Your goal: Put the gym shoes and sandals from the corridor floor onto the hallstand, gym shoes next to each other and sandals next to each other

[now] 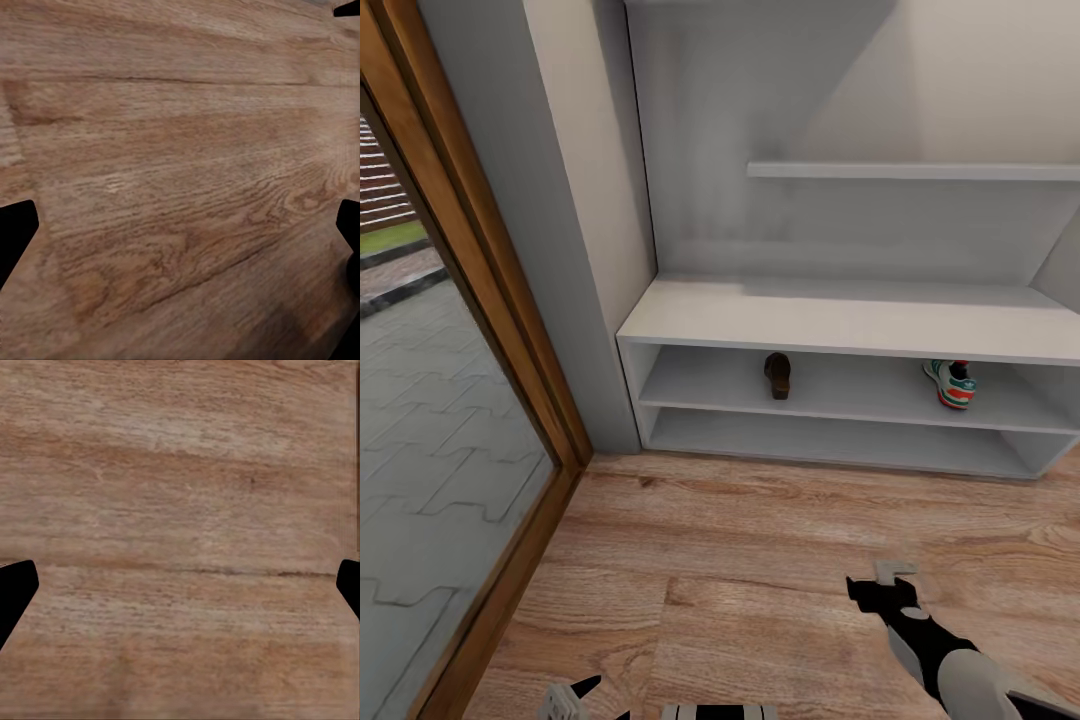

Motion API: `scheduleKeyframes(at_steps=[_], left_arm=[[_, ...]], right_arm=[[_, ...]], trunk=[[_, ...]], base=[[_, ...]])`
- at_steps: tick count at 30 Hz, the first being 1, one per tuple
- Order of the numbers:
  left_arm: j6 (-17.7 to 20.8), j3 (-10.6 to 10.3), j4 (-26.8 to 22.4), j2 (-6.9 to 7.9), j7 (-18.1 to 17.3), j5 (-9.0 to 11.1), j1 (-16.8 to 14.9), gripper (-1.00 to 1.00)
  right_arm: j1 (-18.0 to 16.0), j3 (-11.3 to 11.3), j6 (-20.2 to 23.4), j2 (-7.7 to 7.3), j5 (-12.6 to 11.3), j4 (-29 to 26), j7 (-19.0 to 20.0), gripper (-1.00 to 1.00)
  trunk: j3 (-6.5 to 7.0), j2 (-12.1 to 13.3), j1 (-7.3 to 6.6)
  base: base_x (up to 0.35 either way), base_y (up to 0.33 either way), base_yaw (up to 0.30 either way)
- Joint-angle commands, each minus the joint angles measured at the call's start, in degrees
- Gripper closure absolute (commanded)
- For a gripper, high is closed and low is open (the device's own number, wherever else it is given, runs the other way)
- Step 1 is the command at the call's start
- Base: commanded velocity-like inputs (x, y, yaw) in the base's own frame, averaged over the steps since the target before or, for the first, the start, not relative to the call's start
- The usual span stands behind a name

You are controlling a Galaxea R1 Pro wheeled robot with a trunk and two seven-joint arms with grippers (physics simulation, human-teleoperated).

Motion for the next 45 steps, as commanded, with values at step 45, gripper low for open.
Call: scheduleKeyframes(at_steps=[45], left_arm=[[-0.56, 0.10, 0.14, 0.22, 8.48, -0.07, 0.06, -1.00]], right_arm=[[12.77, -0.40, -21.28, -0.51, 0.01, 3.64, -0.52, -1.00]], trunk=[[0.28, -0.02, -0.01]], base=[[0.000, 0.000, -0.048]])
